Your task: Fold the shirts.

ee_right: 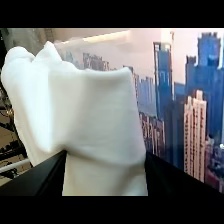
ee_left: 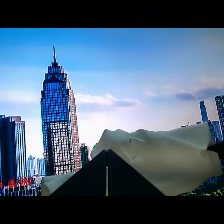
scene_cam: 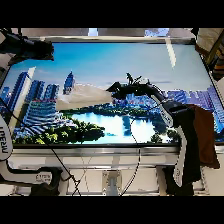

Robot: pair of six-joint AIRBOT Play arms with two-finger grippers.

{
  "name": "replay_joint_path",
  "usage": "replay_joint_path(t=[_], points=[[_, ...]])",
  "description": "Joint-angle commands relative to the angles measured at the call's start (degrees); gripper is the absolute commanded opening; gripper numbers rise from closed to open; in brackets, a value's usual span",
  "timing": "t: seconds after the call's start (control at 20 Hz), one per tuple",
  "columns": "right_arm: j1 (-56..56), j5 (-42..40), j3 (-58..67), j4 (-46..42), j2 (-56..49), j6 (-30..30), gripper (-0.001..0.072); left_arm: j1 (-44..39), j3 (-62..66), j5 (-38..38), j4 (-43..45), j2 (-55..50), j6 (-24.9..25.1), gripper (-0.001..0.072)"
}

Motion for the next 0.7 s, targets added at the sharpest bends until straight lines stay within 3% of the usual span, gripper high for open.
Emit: replay_joint_path(t=[0.0,0.05,0.1,0.15,0.3,0.4,0.5,0.65], points=[[0.9,-1.5,0.1,1.2,0.0,0.0,0.0422,0.0,0.0,0.0,0.0,0.0,0.0,0.0016],[0.9,-1.6,0.1,1.4,0.0,-0.2,0.0301,0.0,0.0,0.0,0.0,0.0,0.2,0.0016],[0.9,-1.4,0.1,2.4,0.0,-1.2,0.0137,0.0,0.0,0.0,0.0,0.0,0.2,0.0016],[0.9,-1.2,0.1,4.1,0.0,-2.2,0.0032,0.0,0.0,0.0,0.0,0.0,0.2,0.0016],[-0.1,0.5,0.2,11.8,0.2,-7.6,0.0029,0.0,0.0,0.0,0.0,0.0,0.2,0.0016],[-2.1,2.7,2.5,11.3,1.3,-10.4,0.0028,0.0,0.0,-0.1,0.0,0.0,0.2,0.0016],[-5.5,4.5,5.8,3.0,4.4,-7.8,0.0027,0.0,0.0,-0.7,0.0,0.0,0.2,0.0016],[-12.2,10.1,8.4,-19.8,14.3,2.1,0.0027,0.0,0.0,-1.7,0.0,0.0,0.1,0.0016]])
